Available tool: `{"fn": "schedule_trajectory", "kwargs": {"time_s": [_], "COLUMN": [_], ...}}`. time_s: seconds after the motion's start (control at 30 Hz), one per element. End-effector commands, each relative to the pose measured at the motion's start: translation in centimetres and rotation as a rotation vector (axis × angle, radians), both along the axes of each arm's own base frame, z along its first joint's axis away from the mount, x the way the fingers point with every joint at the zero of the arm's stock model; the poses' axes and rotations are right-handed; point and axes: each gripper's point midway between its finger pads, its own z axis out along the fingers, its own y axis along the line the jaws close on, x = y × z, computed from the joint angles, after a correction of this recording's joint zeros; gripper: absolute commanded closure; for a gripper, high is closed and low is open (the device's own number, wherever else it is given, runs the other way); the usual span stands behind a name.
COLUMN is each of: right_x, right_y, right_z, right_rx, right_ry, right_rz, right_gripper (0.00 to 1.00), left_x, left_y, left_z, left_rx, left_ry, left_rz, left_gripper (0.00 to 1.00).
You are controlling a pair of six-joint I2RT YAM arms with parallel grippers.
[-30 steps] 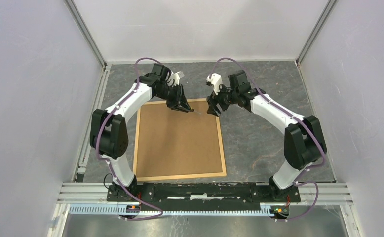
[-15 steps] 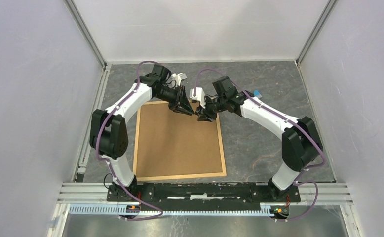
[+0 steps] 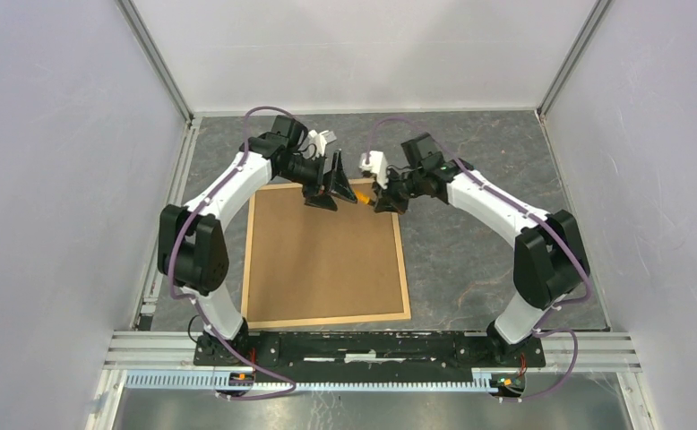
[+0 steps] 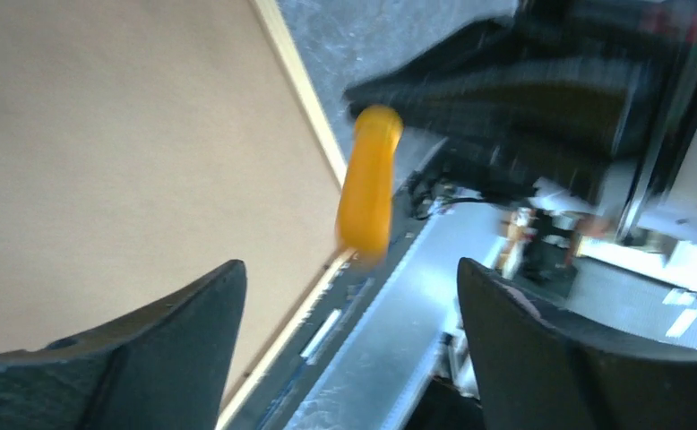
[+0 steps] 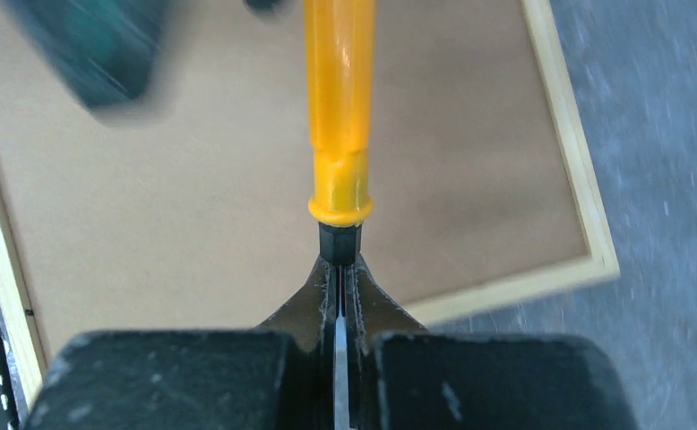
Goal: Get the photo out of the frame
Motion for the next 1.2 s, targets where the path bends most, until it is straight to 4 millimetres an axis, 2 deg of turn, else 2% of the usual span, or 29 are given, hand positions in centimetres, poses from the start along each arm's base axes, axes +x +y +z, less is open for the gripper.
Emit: {"fn": "schedule_trajectory", "kwargs": {"time_s": [0.0,0.2,0.33,0.47,0.53,0.63,0.73,0.83,0.93,1.17], "right_x": [1.5,1.7,1.2,0.2,-0.3,-1.3,-2.4,-3.1,-3.3,-3.4], "right_y": [-6.1,-17.7,-25.6,-30.8,-32.7,-34.6,-35.3,-35.2,-35.1,-34.8], "right_z": [-1.1,-5.8,-8.3,-10.0,-10.5,-11.3,-12.0,-12.5,-12.8,-12.9], "right_rx": [-0.01,-0.115,-0.219,-0.308,-0.354,-0.411,-0.454,-0.459,-0.453,-0.446], "right_ry": [0.146,0.277,0.306,0.316,0.309,0.313,0.329,0.35,0.361,0.377], "right_rz": [-0.212,-0.58,-0.847,-1.019,-1.073,-1.112,-1.125,-1.123,-1.127,-1.128], "right_gripper": [1.0,1.0,1.0,1.0,1.0,1.0,0.98,0.79,0.67,0.64], "left_x": [2.3,4.4,4.4,4.5,4.6,4.8,4.9,4.9,5.1,4.6], "left_y": [2.2,5.1,5.9,6.2,6.5,7.1,7.5,7.8,8.3,9.1], "left_z": [1.5,1.0,0.3,-0.2,-0.5,-0.9,-1.3,-1.6,-2.1,-2.9], "left_rx": [0.106,0.273,0.323,0.349,0.367,0.407,0.435,0.451,0.486,0.523], "left_ry": [-0.271,-0.533,-0.59,-0.583,-0.582,-0.588,-0.597,-0.611,-0.619,-0.636], "left_rz": [0.02,0.021,-0.041,-0.06,-0.069,-0.077,-0.091,-0.117,-0.156,-0.234], "left_gripper": [0.0,0.0,0.0,0.0,0.0,0.0,0.0,0.0,0.0,0.0]}}
